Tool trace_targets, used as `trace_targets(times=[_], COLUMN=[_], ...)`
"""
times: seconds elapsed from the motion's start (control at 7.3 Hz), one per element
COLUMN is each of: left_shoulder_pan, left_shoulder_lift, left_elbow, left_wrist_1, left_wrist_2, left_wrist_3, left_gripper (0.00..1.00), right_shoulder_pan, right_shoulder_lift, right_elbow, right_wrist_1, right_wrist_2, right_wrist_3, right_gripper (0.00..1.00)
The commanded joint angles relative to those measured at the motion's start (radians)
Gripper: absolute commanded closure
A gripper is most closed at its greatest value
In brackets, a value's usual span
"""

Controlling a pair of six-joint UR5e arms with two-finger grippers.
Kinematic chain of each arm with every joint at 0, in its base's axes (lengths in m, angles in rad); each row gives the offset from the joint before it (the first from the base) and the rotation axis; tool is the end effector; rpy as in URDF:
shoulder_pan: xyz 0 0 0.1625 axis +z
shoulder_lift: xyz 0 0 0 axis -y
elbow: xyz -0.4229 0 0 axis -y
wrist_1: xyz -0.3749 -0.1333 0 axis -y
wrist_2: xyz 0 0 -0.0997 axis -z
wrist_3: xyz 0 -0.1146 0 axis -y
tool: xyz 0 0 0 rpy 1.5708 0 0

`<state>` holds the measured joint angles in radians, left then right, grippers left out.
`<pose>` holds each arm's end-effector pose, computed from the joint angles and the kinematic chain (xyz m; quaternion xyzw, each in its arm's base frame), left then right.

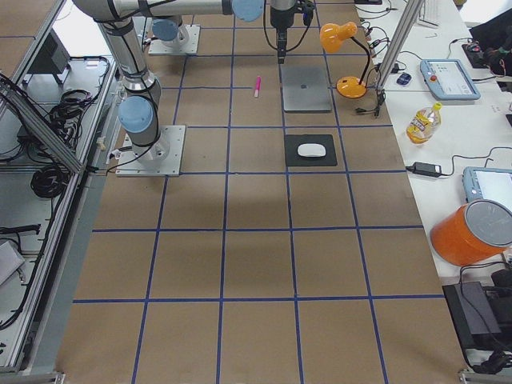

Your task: Place pen and mouse around notebook

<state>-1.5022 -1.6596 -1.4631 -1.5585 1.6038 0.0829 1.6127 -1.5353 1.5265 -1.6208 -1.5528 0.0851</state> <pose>-0.0939 -0.5232 0.4794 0.0069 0.9997 -0.0143 0.0176 0.1560 -0.4900 0.4799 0.0213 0.9993 -0.0288 0.0108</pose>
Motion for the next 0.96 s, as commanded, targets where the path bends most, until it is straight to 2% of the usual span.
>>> trace_targets(times=[0.0,0.41,0.82], left_shoulder_pan=[0.000,0.011,0.002], left_shoulder_lift=[-0.002,0.000,-0.003], left_elbow=[0.006,0.021,0.017], left_wrist_1=[-0.026,-0.063,-0.099], left_wrist_2=[-0.033,-0.065,-0.058], left_wrist_3=[-0.009,-0.032,-0.032], left_gripper=[0.00,0.00,0.00], right_shoulder_pan=[0.001,0.000,0.000], right_shoulder_lift=[0.001,0.001,0.001], right_elbow=[0.000,-0.006,-0.006], right_wrist_1=[-0.001,-0.001,-0.002], right_wrist_2=[0.002,-0.003,-0.001], right_wrist_3=[0.001,0.001,0.002], right_gripper=[0.00,0.00,0.00])
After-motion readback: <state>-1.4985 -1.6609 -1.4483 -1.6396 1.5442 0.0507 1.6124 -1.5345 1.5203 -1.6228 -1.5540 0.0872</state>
